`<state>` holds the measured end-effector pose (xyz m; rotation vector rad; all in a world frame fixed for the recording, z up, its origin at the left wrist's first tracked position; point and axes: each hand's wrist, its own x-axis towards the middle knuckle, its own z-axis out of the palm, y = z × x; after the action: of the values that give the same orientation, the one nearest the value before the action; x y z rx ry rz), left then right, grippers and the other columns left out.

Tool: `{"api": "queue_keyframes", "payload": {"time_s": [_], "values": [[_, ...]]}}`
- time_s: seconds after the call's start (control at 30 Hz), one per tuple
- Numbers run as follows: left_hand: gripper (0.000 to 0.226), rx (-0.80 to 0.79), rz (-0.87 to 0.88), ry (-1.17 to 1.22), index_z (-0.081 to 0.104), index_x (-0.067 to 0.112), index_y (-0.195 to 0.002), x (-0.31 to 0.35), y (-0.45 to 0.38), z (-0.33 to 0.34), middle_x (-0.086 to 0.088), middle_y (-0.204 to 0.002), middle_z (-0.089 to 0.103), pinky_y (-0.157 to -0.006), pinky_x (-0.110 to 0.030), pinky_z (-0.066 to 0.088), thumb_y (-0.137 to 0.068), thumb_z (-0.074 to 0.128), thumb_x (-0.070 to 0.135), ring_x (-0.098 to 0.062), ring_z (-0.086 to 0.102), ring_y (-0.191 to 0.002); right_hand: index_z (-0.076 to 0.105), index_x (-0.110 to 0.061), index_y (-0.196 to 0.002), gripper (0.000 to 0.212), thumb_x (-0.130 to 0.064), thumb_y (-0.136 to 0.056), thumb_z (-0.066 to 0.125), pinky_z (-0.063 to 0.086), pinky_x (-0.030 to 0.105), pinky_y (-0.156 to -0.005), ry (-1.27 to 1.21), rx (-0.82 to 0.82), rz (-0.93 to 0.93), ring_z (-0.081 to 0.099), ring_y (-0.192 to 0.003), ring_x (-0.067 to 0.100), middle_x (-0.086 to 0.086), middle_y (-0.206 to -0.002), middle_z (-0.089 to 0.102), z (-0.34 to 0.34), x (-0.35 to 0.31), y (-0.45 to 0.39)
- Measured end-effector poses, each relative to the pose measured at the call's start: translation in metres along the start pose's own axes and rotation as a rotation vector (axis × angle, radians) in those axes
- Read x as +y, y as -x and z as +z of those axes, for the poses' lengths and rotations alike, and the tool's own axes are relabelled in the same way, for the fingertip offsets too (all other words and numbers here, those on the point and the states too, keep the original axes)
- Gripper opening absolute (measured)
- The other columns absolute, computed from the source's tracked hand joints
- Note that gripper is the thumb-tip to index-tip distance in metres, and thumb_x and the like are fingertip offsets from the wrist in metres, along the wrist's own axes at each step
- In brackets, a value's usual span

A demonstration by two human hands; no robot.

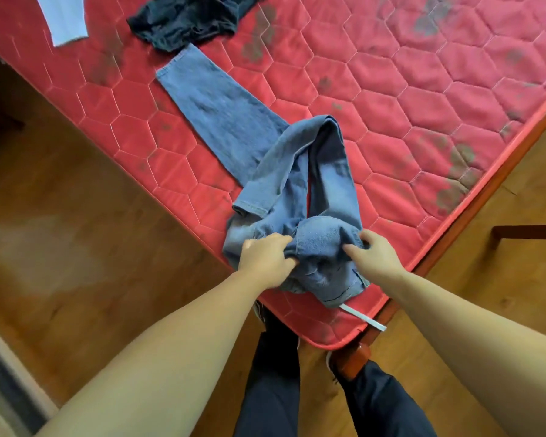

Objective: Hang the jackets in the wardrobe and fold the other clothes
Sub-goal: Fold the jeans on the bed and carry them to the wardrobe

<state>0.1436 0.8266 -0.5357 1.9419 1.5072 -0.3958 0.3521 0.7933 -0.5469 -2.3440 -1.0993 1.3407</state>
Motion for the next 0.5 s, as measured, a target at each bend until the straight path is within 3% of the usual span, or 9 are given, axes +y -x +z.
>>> {"api": "queue_keyframes", "payload": {"time_s": [0.1, 0.17, 0.23, 0.33, 0.4, 0.47, 0.5], "values": [[0.03, -0.024, -0.077, 0.235, 0.057, 0.026, -0.112, 0.006, 0.002, -0.032, -0.001, -0.116, 0.065, -0.089, -0.04, 0.045, -0.092, 0.051, 0.047, -0.029, 0.057, -0.11, 0.056, -0.011, -0.072, 0.018, -0.02, -0.087, 0.06, 0.04, 0.032, -0.06, -0.188, -0.037, -0.023, 0.048, -0.065, 0.016, 0.001, -0.067, 0.053, -0.035, -0.039, 0.007], [0.032, 0.02, -0.1, 0.337, 0.057, 0.026, -0.114, 0.016, 0.005, -0.064, -0.003, -0.114, 0.065, -0.087, -0.039, 0.046, -0.091, 0.053, 0.049, -0.029, 0.058, -0.107, 0.06, -0.004, -0.076, 0.023, -0.023, -0.088, 0.062, 0.039, 0.03, -0.061, -0.304, -0.017, -0.068, 0.049, -0.067, 0.015, 0.003, -0.069, 0.054, -0.065, -0.068, 0.012], [0.024, 0.098, -0.058, 0.474, 0.059, 0.023, -0.104, 0.033, 0.009, -0.103, -0.004, -0.105, 0.067, -0.084, -0.038, 0.047, -0.091, 0.057, 0.043, -0.027, 0.06, -0.101, 0.063, 0.006, -0.088, 0.033, -0.027, -0.087, 0.065, 0.041, 0.033, -0.064, -0.444, 0.027, -0.09, 0.05, -0.069, 0.016, 0.006, -0.073, 0.056, -0.101, -0.104, 0.022], [0.003, 0.17, 0.085, 0.776, 0.061, 0.024, -0.096, 0.074, 0.017, -0.165, 0.005, -0.093, 0.069, -0.079, -0.022, 0.05, -0.094, 0.061, 0.026, -0.013, 0.062, -0.092, 0.068, -0.01, -0.082, 0.026, -0.036, -0.079, 0.07, 0.047, 0.032, -0.065, -0.622, 0.04, -0.157, 0.057, -0.066, 0.014, -0.002, -0.07, 0.062, -0.165, -0.165, 0.05], [0.01, 0.208, 0.166, 1.021, 0.063, 0.025, -0.099, 0.104, 0.029, -0.206, 0.011, -0.094, 0.069, -0.078, -0.015, 0.051, -0.095, 0.06, 0.017, -0.005, 0.063, -0.089, 0.065, -0.021, -0.078, 0.022, -0.041, -0.073, 0.073, 0.051, 0.026, -0.058, -0.819, -0.019, -0.25, 0.06, -0.061, 0.012, -0.008, -0.065, 0.062, -0.21, -0.204, 0.075], [0.013, 0.261, 0.207, 1.296, 0.066, 0.021, -0.1, 0.132, 0.04, -0.243, 0.003, -0.098, 0.071, -0.082, -0.025, 0.054, -0.095, 0.059, 0.011, -0.013, 0.066, -0.092, 0.061, -0.024, -0.095, 0.031, -0.042, -0.073, 0.075, 0.055, 0.028, -0.063, -0.989, -0.006, -0.372, 0.065, -0.072, 0.014, -0.005, -0.083, 0.066, -0.249, -0.227, 0.097], [0.014, 0.257, 0.232, 1.427, 0.068, 0.019, -0.1, 0.144, 0.047, -0.26, -0.002, -0.1, 0.072, -0.082, -0.032, 0.056, -0.094, 0.058, 0.011, -0.019, 0.067, -0.094, 0.058, -0.024, -0.107, 0.042, -0.044, -0.075, 0.076, 0.055, 0.03, -0.074, -0.906, 0.079, -0.418, 0.065, -0.086, 0.015, -0.001, -0.1, 0.065, -0.262, -0.232, 0.11]]}}
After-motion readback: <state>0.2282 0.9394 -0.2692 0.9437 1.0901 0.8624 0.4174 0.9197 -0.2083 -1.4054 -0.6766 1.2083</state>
